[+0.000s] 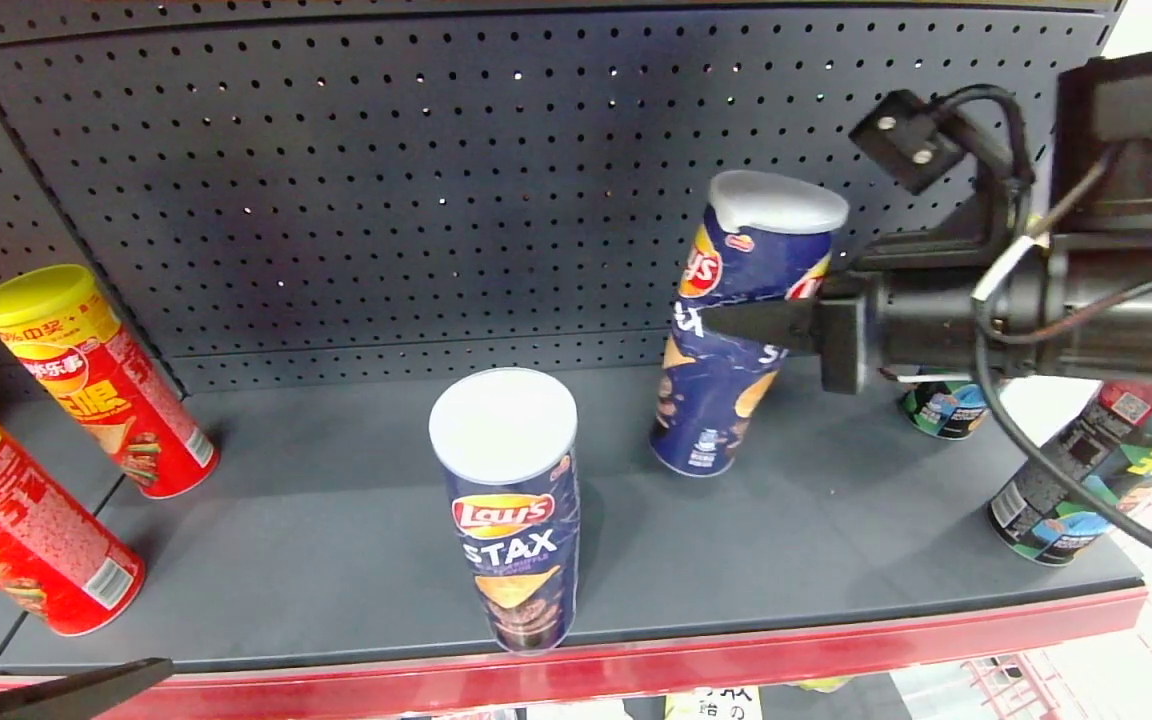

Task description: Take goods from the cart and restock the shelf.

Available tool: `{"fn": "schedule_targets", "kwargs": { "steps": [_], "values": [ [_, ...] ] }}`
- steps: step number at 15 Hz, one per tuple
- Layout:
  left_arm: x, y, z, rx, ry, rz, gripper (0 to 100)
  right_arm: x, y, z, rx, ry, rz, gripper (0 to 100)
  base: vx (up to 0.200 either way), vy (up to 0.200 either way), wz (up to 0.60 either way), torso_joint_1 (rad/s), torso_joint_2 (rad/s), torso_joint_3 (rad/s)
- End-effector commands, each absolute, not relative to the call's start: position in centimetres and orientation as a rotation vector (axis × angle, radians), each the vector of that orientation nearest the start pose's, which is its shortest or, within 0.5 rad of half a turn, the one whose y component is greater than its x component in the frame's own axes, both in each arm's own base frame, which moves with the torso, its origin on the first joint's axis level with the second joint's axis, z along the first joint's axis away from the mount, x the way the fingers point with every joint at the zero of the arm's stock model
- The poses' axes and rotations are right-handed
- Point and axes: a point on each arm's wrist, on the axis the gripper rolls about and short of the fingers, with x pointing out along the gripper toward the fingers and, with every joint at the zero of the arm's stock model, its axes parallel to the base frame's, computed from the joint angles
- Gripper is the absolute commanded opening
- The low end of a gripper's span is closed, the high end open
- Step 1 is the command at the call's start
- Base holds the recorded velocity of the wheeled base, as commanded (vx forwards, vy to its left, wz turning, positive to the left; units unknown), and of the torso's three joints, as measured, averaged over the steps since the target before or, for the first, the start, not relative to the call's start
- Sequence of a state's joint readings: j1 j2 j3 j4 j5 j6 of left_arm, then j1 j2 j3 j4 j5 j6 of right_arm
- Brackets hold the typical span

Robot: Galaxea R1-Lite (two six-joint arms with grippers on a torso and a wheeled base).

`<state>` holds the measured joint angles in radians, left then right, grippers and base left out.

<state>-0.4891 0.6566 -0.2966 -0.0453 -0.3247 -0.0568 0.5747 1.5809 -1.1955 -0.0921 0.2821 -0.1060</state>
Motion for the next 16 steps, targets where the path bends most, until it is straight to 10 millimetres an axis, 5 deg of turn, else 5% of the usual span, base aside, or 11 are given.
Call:
{"fn": "schedule_targets", "kwargs": {
  "steps": [1, 6, 16],
  "values": [
    [2.9, -2.3, 16.9, -0.031, 0.291, -0.788, 100, 27.4, 20.3, 25.5, -0.159, 0.302, 0.916, 0, 0.000, 0.000, 0.00, 0.000, 0.00, 0.000],
    [2.9, -2.3, 17.4, -0.032, 0.290, -0.774, 100, 29.5, 23.5, 23.3, -0.184, 0.287, 0.950, 0, 0.000, 0.000, 0.00, 0.000, 0.00, 0.000],
    [2.9, -2.3, 17.4, -0.037, 0.292, -0.773, 100, 30.7, 25.4, 22.5, -0.188, 0.284, 0.966, 0, 0.000, 0.000, 0.00, 0.000, 0.00, 0.000]
  ]
}}
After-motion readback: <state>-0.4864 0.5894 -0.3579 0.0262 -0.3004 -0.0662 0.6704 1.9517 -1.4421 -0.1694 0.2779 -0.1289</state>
